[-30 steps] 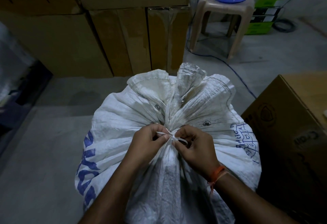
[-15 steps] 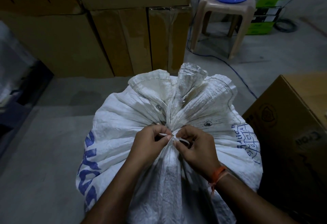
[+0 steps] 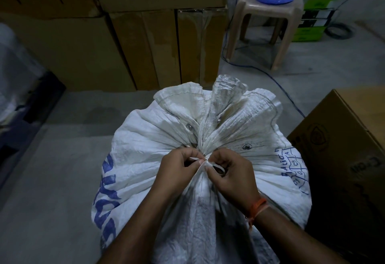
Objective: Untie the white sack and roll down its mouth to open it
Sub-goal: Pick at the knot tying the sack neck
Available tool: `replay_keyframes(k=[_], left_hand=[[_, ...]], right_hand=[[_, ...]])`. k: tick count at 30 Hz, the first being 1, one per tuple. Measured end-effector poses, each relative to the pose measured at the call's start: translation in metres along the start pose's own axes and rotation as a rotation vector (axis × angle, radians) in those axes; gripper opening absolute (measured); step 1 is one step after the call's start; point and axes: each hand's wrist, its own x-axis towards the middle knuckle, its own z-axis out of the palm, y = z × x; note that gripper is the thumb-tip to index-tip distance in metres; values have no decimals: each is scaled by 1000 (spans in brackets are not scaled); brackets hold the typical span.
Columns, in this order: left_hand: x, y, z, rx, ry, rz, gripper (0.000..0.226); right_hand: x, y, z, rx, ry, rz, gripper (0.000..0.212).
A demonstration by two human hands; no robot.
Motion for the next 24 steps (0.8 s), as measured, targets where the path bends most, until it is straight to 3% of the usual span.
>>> replay_keyframes(k=[7,12,24], left_hand=[[0,-2,-4,-98,-1,-40,1],[2,-4,-4,-126,-23,-43,13],[2,-7,0,-74,1,0,2]], right_hand=[[0,2,0,21,-4,27,15],[1,3,0,15,-8,24,16],[1,4,0,7,-12,9,14]])
